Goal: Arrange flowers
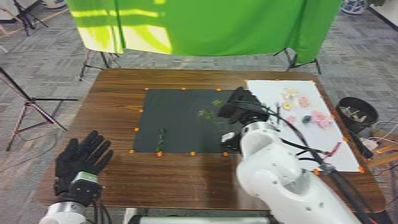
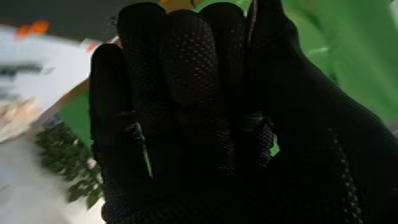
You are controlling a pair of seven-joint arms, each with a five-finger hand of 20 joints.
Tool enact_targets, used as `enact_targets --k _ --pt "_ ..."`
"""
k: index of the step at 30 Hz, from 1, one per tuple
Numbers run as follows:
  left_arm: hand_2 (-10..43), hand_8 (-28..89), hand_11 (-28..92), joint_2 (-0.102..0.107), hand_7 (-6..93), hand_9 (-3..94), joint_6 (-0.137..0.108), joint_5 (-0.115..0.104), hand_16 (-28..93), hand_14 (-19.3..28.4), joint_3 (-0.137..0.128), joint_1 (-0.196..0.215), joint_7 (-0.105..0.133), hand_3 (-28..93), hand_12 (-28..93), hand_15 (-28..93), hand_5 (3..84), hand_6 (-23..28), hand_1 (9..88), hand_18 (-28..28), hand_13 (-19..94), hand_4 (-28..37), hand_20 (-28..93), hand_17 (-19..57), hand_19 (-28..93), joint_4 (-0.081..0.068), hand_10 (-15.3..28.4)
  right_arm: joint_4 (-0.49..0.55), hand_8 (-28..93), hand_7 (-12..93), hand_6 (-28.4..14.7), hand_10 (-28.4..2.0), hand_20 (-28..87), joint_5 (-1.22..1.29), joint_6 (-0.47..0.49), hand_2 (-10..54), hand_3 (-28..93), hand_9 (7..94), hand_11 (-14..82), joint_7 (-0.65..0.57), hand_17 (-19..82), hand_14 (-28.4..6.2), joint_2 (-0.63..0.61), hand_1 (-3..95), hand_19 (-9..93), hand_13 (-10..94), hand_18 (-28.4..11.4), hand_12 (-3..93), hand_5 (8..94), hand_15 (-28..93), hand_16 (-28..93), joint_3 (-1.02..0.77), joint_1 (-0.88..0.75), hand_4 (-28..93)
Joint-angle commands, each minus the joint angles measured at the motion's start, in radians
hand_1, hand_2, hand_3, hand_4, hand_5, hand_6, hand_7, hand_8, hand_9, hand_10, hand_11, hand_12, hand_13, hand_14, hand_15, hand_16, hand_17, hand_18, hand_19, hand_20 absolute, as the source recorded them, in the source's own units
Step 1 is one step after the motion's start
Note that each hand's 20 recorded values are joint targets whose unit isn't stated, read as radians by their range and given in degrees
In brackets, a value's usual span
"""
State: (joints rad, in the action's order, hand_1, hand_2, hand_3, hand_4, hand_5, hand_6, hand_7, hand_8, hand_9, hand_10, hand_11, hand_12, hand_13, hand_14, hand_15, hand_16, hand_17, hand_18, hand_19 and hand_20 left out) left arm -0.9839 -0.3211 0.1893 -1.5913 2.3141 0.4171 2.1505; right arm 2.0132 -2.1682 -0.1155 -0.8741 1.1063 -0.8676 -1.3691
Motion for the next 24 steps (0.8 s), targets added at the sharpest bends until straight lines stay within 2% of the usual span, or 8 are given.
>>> enact_targets --k 1,7,12,15,19,20,21,24 --pt "16.6 -8 26 0.023 14.6 31.4 -0.017 0.007 -8 16.7 0.013 -0.022 -0.03 72 11 39 43.7 11.0 26.7 14.6 20 -28.3 9 -8.0 37 -0.001 16.6 -0.145 11 35 -3.8 -13.6 20 -0.09 0.024 -9.5 84 93.3 24.2 -0.015 26 -9.6 0.13 47.8 73 75 -23.8 34.0 84.0 31 36 0.124 0.067 -14" --pt "16.6 -8 26 0.035 14.6 31.4 -0.023 0.021 -8 16.8 0.03 -0.05 -0.08 72 11 39 43.8 11.0 26.8 14.6 20 -28.3 9 -8.0 37 -0.008 16.6 -0.224 12 34 -4.2 -13.4 19 -0.177 0.031 -9.5 83 93.2 24.5 -0.065 26 -10.4 0.206 48.7 74 75 -25.6 34.2 84.2 33 35 0.131 0.016 -16" --pt "16.6 -8 26 0.044 14.7 31.4 -0.035 0.024 -8 16.8 0.041 -0.072 -0.106 72 10 39 43.7 10.9 26.7 14.6 20 -28.3 9 -8.0 37 -0.013 16.7 -0.253 12 34 -4.6 -13.4 19 -0.209 0.011 -9.5 83 93.2 25.0 -0.067 26 -11.0 0.243 49.0 75 75 -26.5 33.9 84.4 35 33 0.142 -0.001 -16" --pt "16.6 -8 26 0.046 14.7 31.4 -0.025 0.023 -8 16.8 0.049 -0.079 -0.093 72 10 39 43.8 11.0 26.7 14.6 20 -28.3 9 -8.0 37 -0.017 16.7 -0.271 12 34 -4.8 -13.1 19 -0.21 -0.015 -9.5 83 93.0 25.3 -0.045 26 -11.1 0.236 49.4 75 75 -26.6 34.0 84.4 35 33 0.174 0.031 -17" --pt "16.6 -8 26 0.043 14.8 31.4 -0.022 0.025 -8 16.8 0.054 -0.09 -0.107 72 10 39 43.7 11.0 26.7 14.6 20 -28.3 9 -8.0 37 -0.023 16.7 -0.288 12 33 -4.9 -12.7 18 -0.215 -0.048 -9.5 82 92.5 25.5 -0.045 25 -11.2 0.248 49.9 75 74 -26.8 34.1 83.9 36 33 0.181 0.042 -18" --pt "16.6 -8 26 0.041 14.8 31.4 -0.021 0.025 -8 16.8 0.056 -0.092 -0.104 72 10 39 43.7 11.0 26.7 14.6 20 -28.3 9 -7.9 37 -0.023 16.7 -0.296 12 33 -4.9 -12.7 18 -0.217 -0.053 -9.5 82 92.4 25.5 -0.038 25 -11.3 0.248 50.0 75 74 -26.8 34.1 83.9 36 33 0.185 0.05 -18" --pt "16.6 -8 26 0.042 14.8 31.4 -0.018 0.02 -8 16.8 0.062 -0.094 -0.089 72 10 39 43.7 10.9 26.7 14.6 20 -28.3 9 -7.9 37 -0.025 16.7 -0.307 12 33 -4.9 -12.6 18 -0.218 -0.058 -9.5 82 92.3 25.5 -0.029 25 -11.4 0.247 50.0 75 74 -26.8 34.0 83.8 36 32 0.191 0.064 -18" --pt "16.6 -8 26 0.04 14.8 31.4 -0.017 0.02 -8 16.8 0.067 -0.099 -0.096 72 10 39 43.7 10.9 26.7 14.6 20 -28.3 9 -7.9 37 -0.026 16.6 -0.33 12 34 -4.8 -12.4 18 -0.219 -0.073 -9.5 82 92.3 25.5 -0.043 25 -11.5 0.252 50.1 75 74 -26.9 33.9 83.7 36 32 0.19 0.074 -18"
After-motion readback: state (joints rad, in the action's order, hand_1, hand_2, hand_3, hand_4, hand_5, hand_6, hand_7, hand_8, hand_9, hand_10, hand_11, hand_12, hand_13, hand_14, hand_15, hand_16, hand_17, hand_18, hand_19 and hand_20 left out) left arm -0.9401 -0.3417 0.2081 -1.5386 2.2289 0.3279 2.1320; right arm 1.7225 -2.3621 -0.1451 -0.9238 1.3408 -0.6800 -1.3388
